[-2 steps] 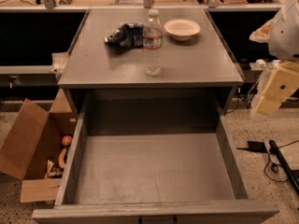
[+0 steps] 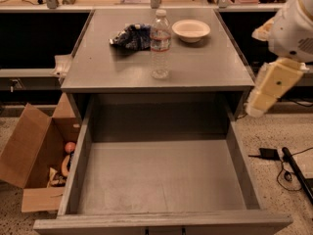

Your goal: Place water bottle into top drawer

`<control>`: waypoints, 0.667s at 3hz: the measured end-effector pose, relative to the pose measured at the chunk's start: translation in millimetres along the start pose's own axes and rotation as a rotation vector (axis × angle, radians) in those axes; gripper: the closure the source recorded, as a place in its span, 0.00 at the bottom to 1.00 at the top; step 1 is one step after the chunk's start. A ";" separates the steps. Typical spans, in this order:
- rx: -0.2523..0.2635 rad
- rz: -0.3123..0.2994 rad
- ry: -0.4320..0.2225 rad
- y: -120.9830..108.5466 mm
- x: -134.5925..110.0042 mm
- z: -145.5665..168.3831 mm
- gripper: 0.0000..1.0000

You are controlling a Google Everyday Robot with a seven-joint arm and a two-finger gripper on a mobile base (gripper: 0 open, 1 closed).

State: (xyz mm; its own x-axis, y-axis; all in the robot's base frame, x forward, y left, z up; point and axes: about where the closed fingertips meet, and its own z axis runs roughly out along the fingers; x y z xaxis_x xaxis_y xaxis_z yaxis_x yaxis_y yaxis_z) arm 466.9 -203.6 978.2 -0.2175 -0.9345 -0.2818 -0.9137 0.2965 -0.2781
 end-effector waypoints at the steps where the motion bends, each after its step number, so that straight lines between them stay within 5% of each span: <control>1: -0.022 0.005 -0.101 -22.1 -32.2 32.8 0.00; 2: -0.074 0.023 -0.181 -38.9 -62.2 76.0 0.00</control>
Offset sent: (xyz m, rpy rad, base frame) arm 0.1179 0.0981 -0.0663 0.2984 0.0494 0.0670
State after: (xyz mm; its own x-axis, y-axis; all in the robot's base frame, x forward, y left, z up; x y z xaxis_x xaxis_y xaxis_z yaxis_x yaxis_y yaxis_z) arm 542.1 -142.0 936.7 -0.1794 -0.8749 -0.4499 -0.9334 0.2958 -0.2032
